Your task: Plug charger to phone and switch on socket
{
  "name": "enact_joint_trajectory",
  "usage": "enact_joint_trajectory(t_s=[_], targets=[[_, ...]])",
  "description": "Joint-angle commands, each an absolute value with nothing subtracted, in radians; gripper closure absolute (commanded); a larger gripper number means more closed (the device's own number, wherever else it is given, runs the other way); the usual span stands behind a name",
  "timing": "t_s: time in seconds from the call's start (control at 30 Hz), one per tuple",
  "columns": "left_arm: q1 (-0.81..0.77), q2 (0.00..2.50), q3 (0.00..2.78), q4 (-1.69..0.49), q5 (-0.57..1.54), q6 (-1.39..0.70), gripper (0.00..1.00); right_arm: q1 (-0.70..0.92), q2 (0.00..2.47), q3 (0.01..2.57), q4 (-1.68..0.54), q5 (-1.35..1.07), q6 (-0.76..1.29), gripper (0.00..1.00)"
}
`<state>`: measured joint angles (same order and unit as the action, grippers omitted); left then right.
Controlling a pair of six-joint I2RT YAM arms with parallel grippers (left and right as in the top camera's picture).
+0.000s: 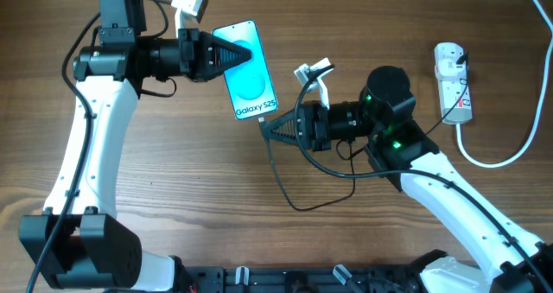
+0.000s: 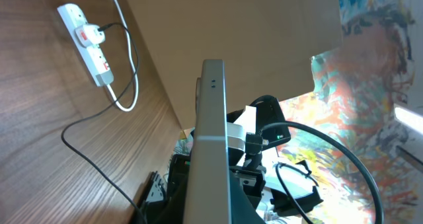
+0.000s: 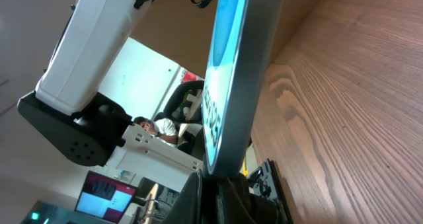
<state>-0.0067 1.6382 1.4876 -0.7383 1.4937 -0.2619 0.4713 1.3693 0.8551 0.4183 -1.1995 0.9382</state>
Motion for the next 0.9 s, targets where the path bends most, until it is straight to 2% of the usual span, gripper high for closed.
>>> enact_joint_trajectory(t_s=[0.0, 0.33, 0.87], targets=[[-0.011, 1.623, 1.491, -0.743, 1.529, -0.269, 0.96, 0.470, 1.371, 0.855, 0.427, -1.179, 0.936, 0.96], [-0.075, 1.623, 1.491, -0.744, 1.490, -0.265, 0.96, 0.470, 1.371, 0.855, 0.427, -1.179, 0.942, 0.96], [-0.063, 1.623, 1.492, -0.725, 1.491, -0.270, 0.96, 0.470, 1.371, 0.855, 0.427, -1.150, 0.969, 0.96]])
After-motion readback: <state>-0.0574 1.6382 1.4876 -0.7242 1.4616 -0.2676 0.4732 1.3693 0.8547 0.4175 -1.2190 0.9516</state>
